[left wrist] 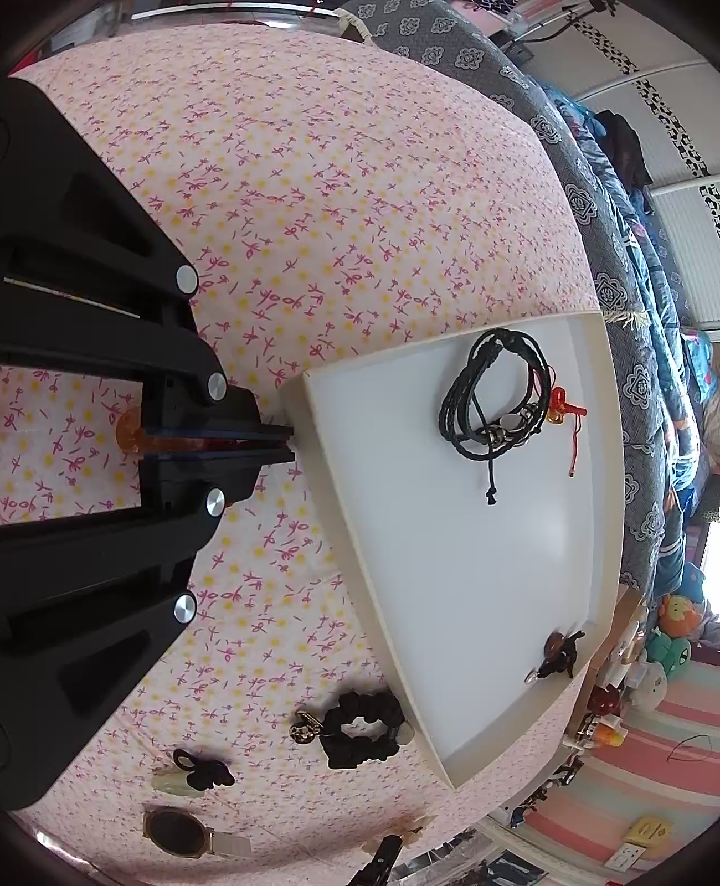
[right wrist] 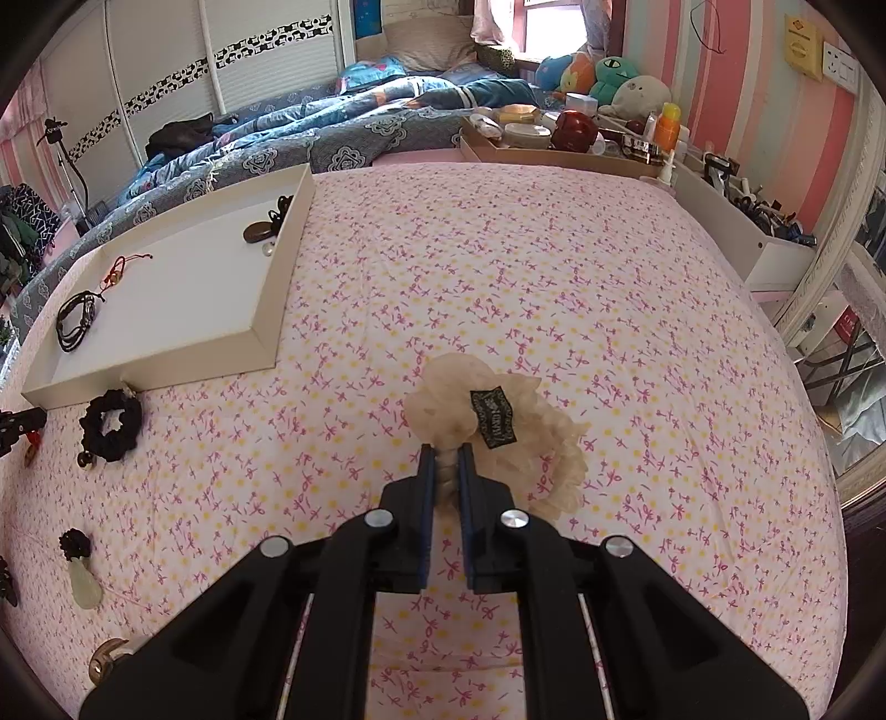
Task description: Organize jewelry
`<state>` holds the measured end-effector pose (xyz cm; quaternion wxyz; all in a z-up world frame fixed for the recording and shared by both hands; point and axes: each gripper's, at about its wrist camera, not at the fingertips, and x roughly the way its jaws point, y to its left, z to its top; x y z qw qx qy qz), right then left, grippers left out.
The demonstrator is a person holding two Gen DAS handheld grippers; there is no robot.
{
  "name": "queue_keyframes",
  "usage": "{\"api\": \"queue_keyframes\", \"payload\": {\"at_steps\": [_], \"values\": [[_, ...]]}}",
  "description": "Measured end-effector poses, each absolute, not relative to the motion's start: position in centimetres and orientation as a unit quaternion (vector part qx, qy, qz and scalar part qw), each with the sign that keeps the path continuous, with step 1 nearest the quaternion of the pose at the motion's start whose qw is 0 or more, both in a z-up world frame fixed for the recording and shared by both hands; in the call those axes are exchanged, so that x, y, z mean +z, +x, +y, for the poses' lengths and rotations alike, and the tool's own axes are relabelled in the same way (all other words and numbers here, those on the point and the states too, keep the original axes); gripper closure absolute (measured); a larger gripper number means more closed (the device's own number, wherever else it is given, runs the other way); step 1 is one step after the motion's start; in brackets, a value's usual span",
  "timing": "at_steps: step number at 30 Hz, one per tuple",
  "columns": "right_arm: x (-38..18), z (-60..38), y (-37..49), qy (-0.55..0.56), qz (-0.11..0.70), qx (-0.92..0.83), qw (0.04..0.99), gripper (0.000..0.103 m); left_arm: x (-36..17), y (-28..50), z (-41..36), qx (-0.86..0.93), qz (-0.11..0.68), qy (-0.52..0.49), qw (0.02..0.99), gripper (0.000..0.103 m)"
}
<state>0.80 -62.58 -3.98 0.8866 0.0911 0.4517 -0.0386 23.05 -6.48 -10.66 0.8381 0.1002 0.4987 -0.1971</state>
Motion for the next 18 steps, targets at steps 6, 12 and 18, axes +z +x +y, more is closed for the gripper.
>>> {"api": "queue_keyframes", "payload": {"at_steps": [6, 12, 18], "values": [[-3.68, -62.32, 0.87, 0.088, 0.45, -0.039, 0.888, 0.095, -10.63, 23.04, -6.45, -0.196, 0.497, 0.099, 0.839, 0.103], [-3.46, -62.4, 0.76, 0.089, 0.447, -0.04, 0.889, 0.095, -10.23, 22.72, -6.58, -0.199, 0.487, 0.101, 0.845, 0.103], [-3.52, -62.57, 0.8, 0.092, 0.447, -0.039, 0.889, 0.095, -10.06, 22.69, -6.51, -0.197, 0.485, 0.097, 0.847, 0.103]]}}
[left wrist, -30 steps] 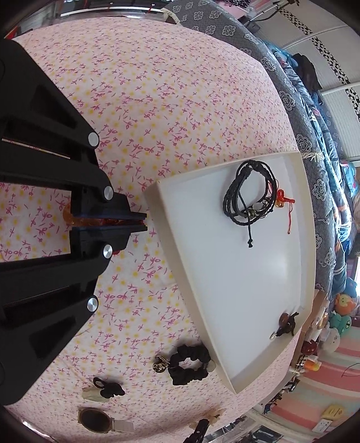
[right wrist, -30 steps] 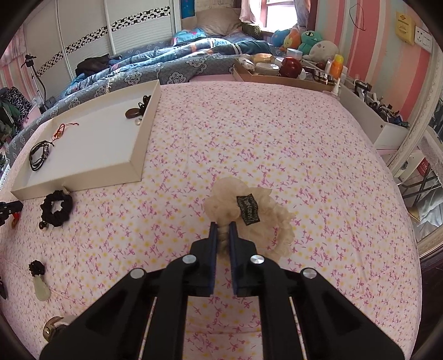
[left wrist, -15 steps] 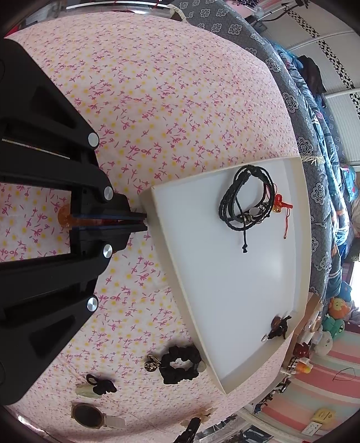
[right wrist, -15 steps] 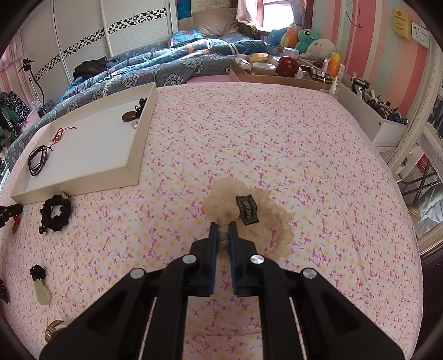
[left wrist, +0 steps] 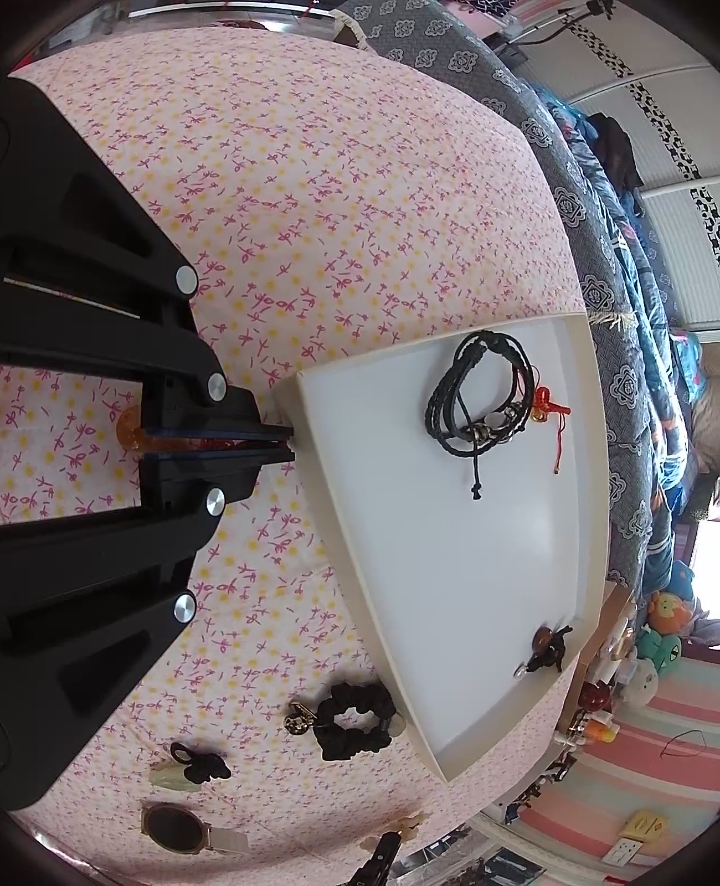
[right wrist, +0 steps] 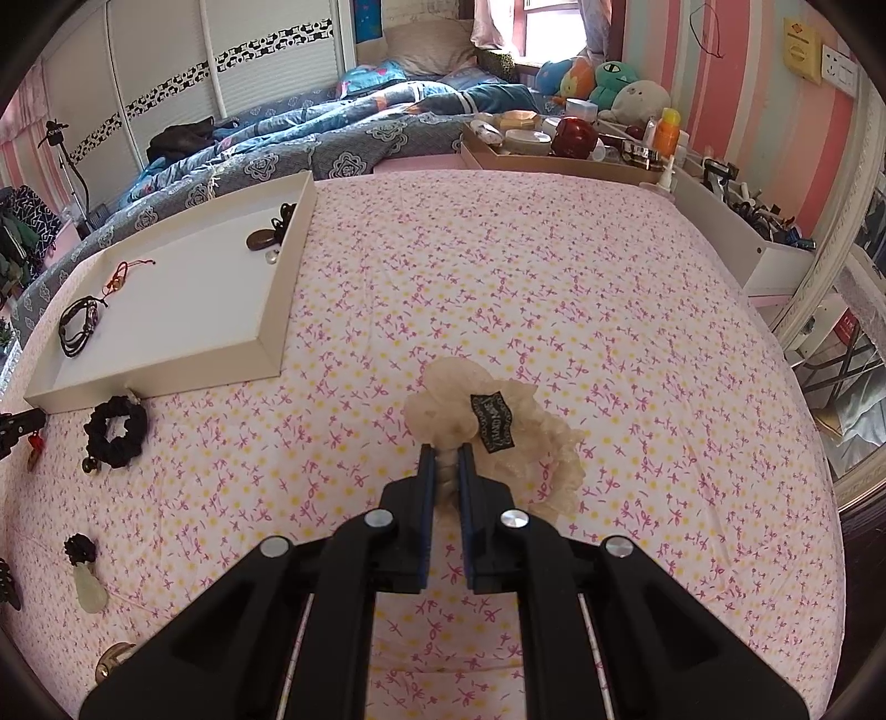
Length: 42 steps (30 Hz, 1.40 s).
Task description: Organize jewelry
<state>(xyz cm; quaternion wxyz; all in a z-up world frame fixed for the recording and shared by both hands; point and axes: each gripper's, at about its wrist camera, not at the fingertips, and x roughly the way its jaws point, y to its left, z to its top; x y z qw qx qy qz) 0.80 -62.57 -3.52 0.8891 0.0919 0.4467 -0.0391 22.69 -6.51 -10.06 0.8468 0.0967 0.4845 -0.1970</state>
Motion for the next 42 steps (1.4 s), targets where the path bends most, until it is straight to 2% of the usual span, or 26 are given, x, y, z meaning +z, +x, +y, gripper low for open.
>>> {"api": "queue_keyframes", "payload": {"at_steps": [13, 14, 16, 17, 18, 21, 28, 29, 30, 31, 33, 35, 42], "values": [[-3.8, -62.4, 0.8, 0.096, 0.448, -0.035, 0.888, 0.095, -10.2, 21.6, -6.4, -0.222, 0.503, 0.113, 0.828, 0.099], [-3.8, -62.4, 0.8, 0.096, 0.448, -0.035, 0.888, 0.095, -10.2, 21.5, -6.4, -0.224, 0.503, 0.112, 0.827, 0.094], [-3.8, -62.4, 0.8, 0.096, 0.448, -0.034, 0.888, 0.095, -10.1, 21.2, -6.4, -0.227, 0.5, 0.115, 0.828, 0.076], [-3.8, -62.4, 0.8, 0.096, 0.448, -0.034, 0.888, 0.095, -9.9, 20.9, -6.4, -0.226, 0.495, 0.116, 0.831, 0.056], [-3.8, -62.4, 0.8, 0.095, 0.448, -0.035, 0.888, 0.095, -9.7, 20.7, -6.4, -0.226, 0.489, 0.118, 0.834, 0.044], [-3.8, -62.5, 0.8, 0.096, 0.448, -0.036, 0.888, 0.095, -9.2, 20.1, -6.5, -0.233, 0.48, 0.126, 0.836, 0.041], [-4.0, -62.3, 0.9, 0.096, 0.45, -0.036, 0.887, 0.095, -9.9, 20.0, -7.5, -0.243, 0.49, 0.153, 0.823, 0.043], [-4.1, -62.3, 0.9, 0.096, 0.451, -0.035, 0.887, 0.095, -10.1, 20.2, -7.7, -0.242, 0.496, 0.158, 0.819, 0.049], [-4.1, -62.2, 0.9, 0.096, 0.451, -0.035, 0.887, 0.095, -10.4, 20.4, -8.0, -0.244, 0.502, 0.16, 0.814, 0.064], [-4.2, -62.3, 0.9, 0.095, 0.451, -0.034, 0.887, 0.095, -10.5, 20.4, -8.1, -0.243, 0.504, 0.166, 0.812, 0.065], [-4.1, -62.2, 0.9, 0.095, 0.451, -0.034, 0.887, 0.095, -10.4, 20.3, -8.4, -0.246, 0.502, 0.172, 0.811, 0.085], [-3.9, -62.3, 0.8, 0.095, 0.449, -0.035, 0.888, 0.095, -10.4, 20.2, -8.5, -0.246, 0.5, 0.176, 0.811, 0.097], [-2.8, -62.1, 0.6, 0.1, 0.437, -0.027, 0.893, 0.095, -9.5, 20.4, -7.8, -0.24, 0.483, 0.15, 0.829, 0.1]]}}
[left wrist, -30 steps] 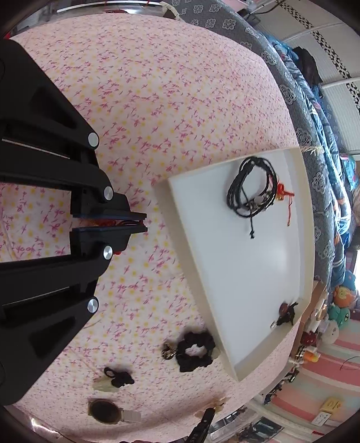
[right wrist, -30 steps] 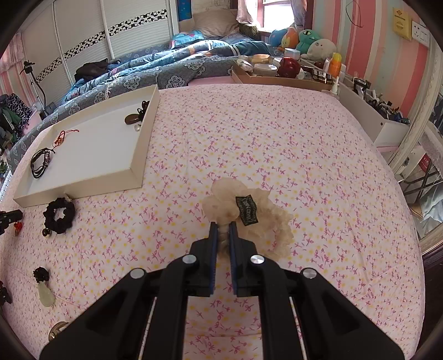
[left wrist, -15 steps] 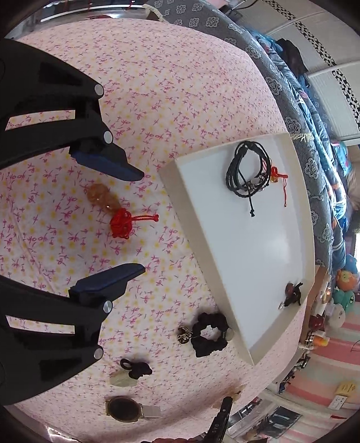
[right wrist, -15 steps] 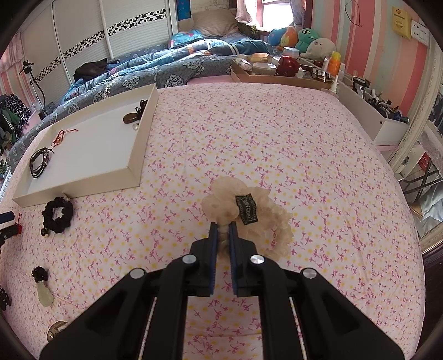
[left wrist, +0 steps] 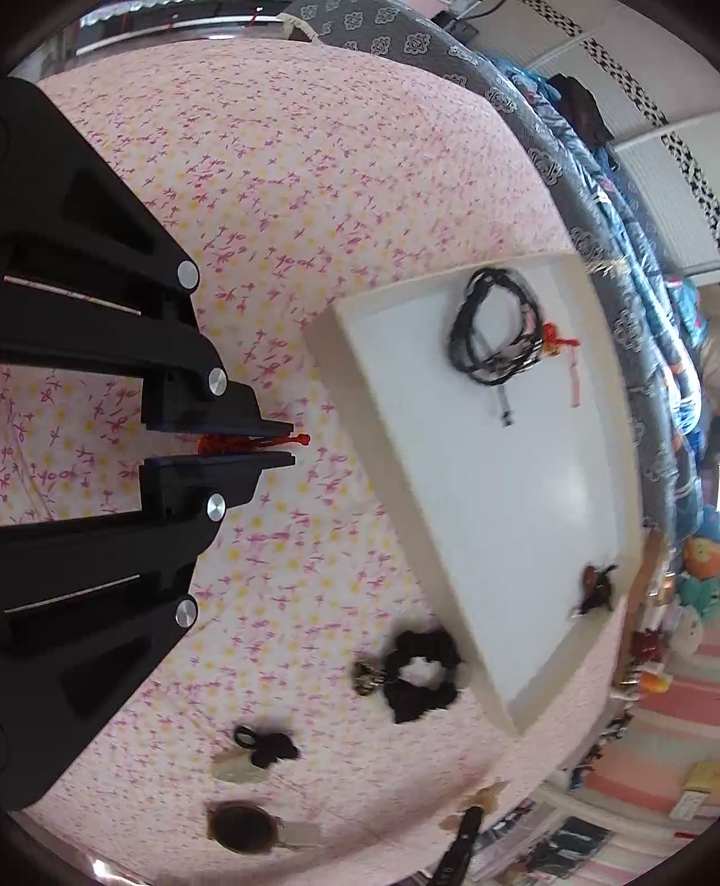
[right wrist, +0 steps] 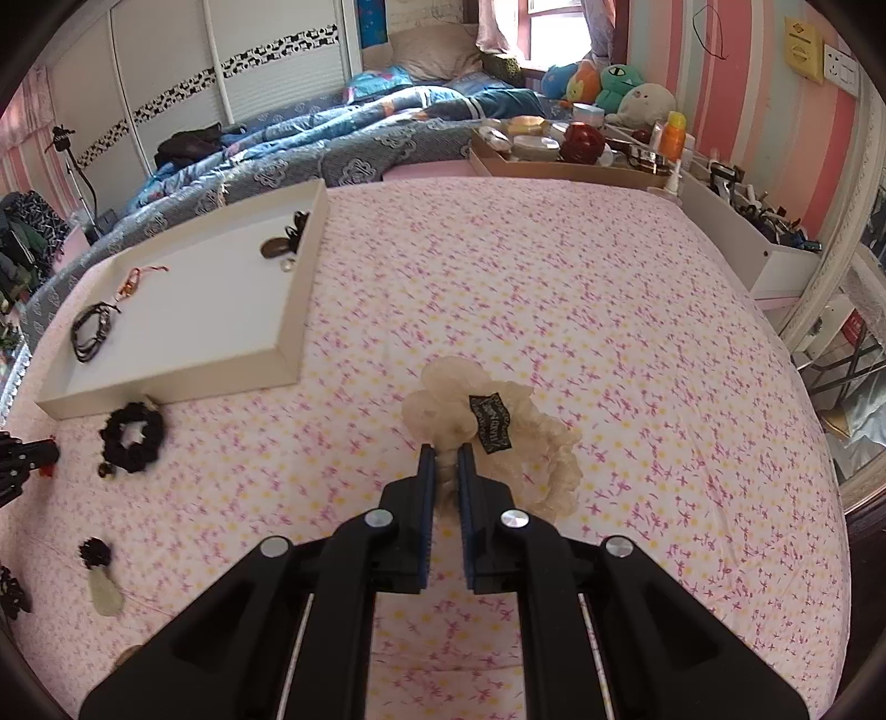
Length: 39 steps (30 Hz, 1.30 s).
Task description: Organize jewelry
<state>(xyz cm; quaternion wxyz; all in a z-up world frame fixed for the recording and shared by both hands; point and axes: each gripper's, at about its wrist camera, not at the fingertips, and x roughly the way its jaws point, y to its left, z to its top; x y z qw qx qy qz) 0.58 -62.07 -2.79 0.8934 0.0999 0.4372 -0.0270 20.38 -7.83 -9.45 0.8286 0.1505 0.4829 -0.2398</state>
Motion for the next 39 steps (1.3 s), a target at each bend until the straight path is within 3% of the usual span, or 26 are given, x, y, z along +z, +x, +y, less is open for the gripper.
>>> {"api": "queue_keyframes", "payload": {"at_steps": [12, 21, 30, 39], "values": [[3.0, -58.5, 3.7, 0.096, 0.397, 0.03, 0.912, 0.095, -3.6, 23.4, -6.9, -0.234, 0.439, 0.085, 0.863, 0.1], [6.6, -53.1, 11.6, 0.069, 0.395, 0.082, 0.913, 0.095, -0.1, 31.2, -8.4, -0.223, 0.432, 0.049, 0.872, 0.1], [4.4, -48.1, 19.2, 0.01, 0.422, 0.096, 0.902, 0.095, -3.1, 40.0, -10.2, -0.197, 0.459, 0.024, 0.866, 0.1], [-0.3, -46.9, 22.0, 0.008, 0.455, 0.109, 0.884, 0.095, -7.2, 41.7, -10.2, -0.185, 0.478, 0.026, 0.858, 0.1]]}}
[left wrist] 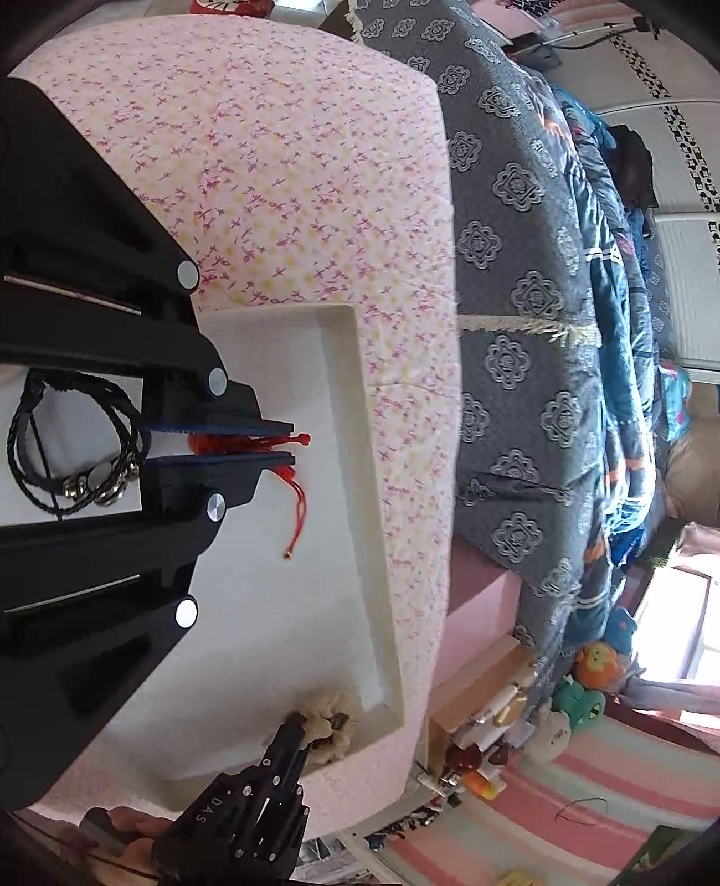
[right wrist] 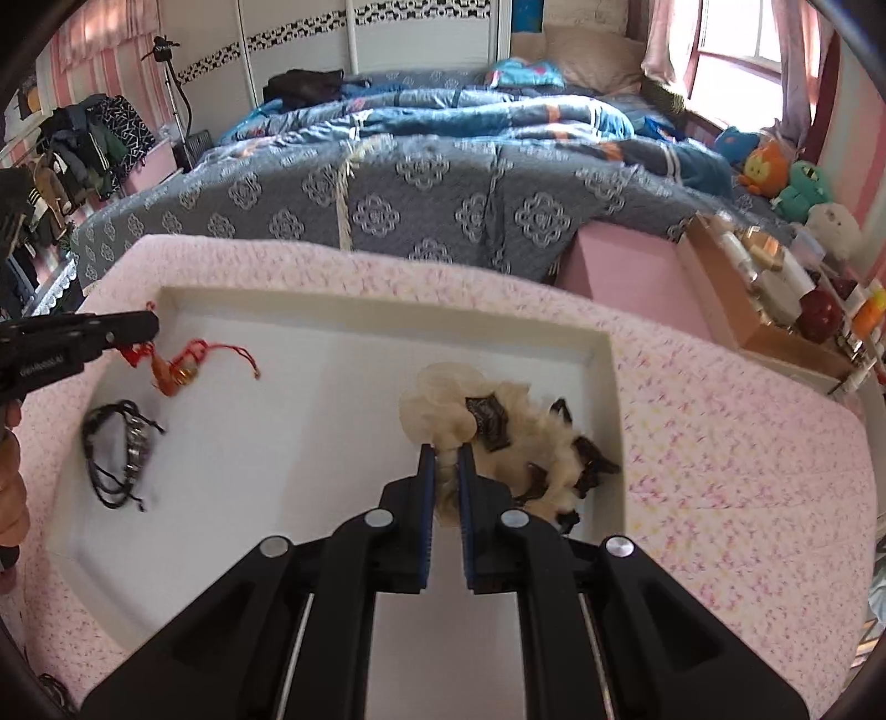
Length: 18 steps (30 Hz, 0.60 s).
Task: Organize jewelry
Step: 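Carry the gourd charm and lace scrunchie into the tray and open both tools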
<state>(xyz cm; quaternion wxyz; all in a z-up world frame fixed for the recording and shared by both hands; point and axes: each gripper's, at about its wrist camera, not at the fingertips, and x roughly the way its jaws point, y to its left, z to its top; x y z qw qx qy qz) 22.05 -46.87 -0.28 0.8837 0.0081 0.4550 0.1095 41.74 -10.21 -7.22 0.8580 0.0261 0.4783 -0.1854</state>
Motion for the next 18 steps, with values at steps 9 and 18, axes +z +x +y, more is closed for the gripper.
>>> {"api": "queue_keyframes", "payload": {"at_steps": [9, 18], "values": [[-1.9, -45.5, 22.3, -0.02, 0.472, 0.117, 0.874, 0.09, -7.2, 40.9, -11.0, -0.18, 0.474, 0.049, 0.861, 0.092], [0.5, -45.5, 20.8, -0.017, 0.449, 0.135, 0.883, 0.051, -4.2, 37.1, -10.4, -0.185, 0.444, 0.054, 0.875, 0.039]]}}
